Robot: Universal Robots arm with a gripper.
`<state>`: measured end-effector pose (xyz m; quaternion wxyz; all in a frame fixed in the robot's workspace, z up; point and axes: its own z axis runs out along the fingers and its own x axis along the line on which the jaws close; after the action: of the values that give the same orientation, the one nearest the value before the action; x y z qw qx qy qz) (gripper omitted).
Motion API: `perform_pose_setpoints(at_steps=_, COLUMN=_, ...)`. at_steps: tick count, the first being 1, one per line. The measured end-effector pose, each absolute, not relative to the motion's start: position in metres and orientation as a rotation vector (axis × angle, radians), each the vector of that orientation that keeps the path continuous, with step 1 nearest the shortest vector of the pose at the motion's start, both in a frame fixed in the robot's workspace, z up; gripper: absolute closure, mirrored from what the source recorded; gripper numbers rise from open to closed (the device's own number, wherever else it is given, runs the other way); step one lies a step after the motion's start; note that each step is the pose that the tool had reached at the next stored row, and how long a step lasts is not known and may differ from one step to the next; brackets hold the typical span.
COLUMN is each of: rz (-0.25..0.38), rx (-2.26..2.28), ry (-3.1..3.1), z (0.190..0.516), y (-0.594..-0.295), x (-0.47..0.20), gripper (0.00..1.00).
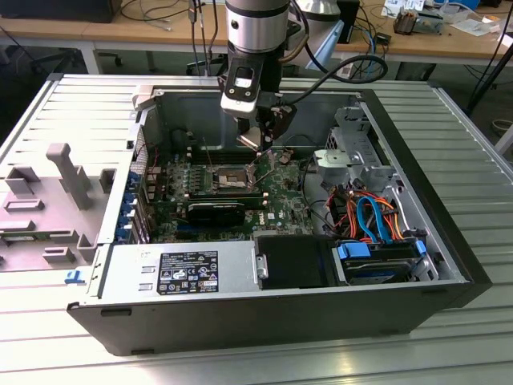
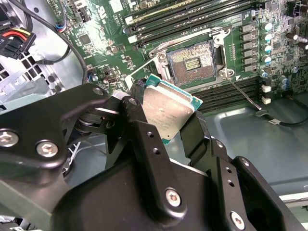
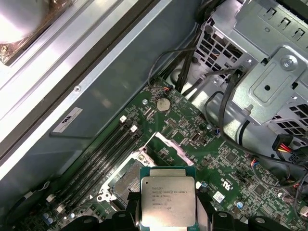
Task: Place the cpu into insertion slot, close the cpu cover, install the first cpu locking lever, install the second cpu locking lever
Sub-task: 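Place the cpu into insertion slot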
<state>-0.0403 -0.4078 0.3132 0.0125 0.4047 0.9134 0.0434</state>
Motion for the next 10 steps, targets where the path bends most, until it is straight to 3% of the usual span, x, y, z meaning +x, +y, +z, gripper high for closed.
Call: perform_pose_setpoints(at_steps=10, rz=0.135, rx=1.288, ry=2.834, z=0.3132, y=-0.4078, x=-0.0403, gripper=0.45)
